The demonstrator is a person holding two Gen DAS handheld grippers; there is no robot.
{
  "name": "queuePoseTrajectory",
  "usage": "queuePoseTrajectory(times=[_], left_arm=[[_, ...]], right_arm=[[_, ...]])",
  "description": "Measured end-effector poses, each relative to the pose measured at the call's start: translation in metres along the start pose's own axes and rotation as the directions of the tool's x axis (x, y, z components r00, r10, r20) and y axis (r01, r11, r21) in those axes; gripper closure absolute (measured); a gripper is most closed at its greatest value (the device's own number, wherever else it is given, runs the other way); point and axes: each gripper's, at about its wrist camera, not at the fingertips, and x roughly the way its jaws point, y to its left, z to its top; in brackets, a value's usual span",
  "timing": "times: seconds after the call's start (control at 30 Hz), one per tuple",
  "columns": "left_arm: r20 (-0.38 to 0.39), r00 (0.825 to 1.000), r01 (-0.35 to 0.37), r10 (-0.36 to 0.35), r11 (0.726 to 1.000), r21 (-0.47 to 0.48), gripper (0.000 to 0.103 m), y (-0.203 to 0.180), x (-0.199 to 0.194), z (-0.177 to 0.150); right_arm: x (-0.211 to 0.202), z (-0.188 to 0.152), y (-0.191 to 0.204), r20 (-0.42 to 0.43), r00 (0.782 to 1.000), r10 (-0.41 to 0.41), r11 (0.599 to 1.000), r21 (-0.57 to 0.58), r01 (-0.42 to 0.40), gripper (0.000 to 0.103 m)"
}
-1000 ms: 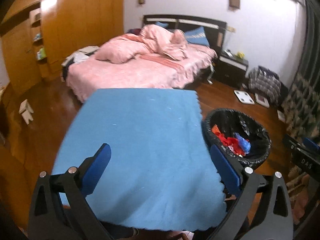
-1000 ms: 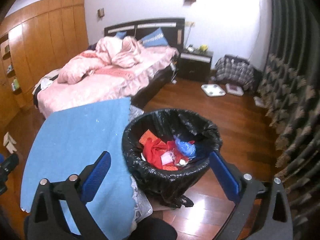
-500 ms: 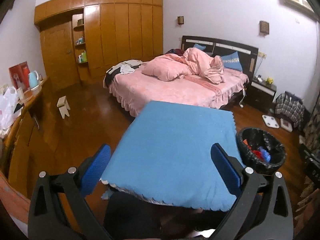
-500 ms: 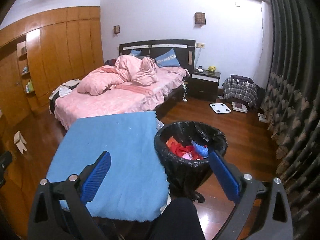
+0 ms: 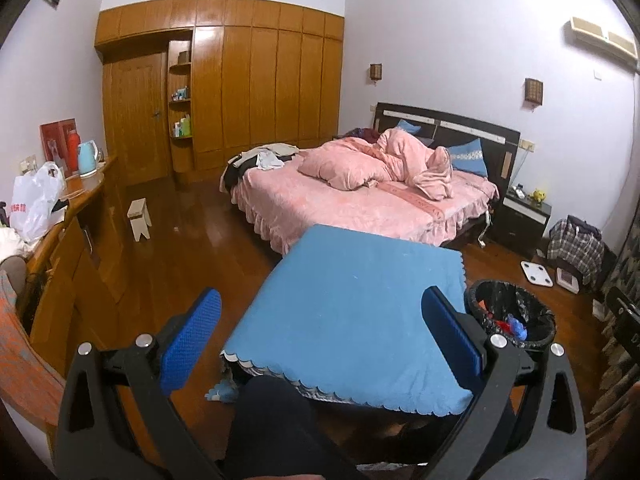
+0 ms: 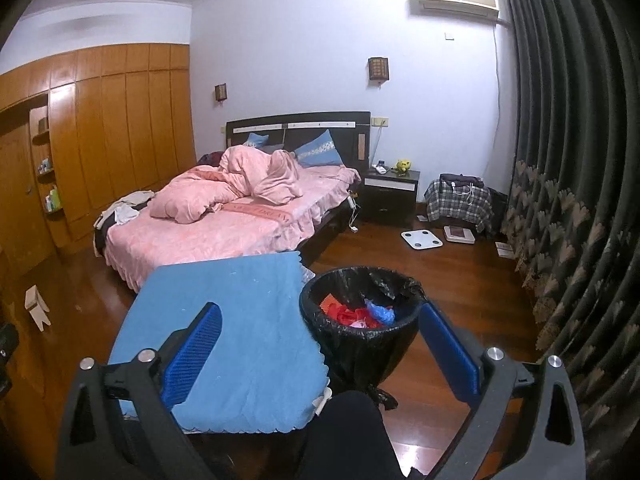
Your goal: Collect trash
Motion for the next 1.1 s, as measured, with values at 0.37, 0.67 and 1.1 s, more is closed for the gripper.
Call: queuePoseTrajectory(times=[0.37, 0.67, 1.1], left_arm=[[0.018, 0.998, 0.064, -0.065, 0.996, 0.054, 0.006, -0.019, -0.017, -0.008], [0.042, 0.998, 0.052, -0.054, 0.997, 0.057, 0.006, -0.025, -0.022, -0.007], [0.052, 0.998, 0.032, -0.035, 0.998, 0.053, 0.006, -0.023, -0.023, -0.004]], right_arm=[[-0.021, 0.0, -0.006, 0.045, 0.999, 0.003, 1.0, 0.024, -0.004, 0.006], [-0.028, 0.003, -0.008, 0.064, 0.998, 0.003, 1.0, 0.025, -0.005, 0.006], [-0.025, 0.002, -0.013, 0.05, 0.999, -0.011, 0.999, 0.044, 0.009, 0.006]])
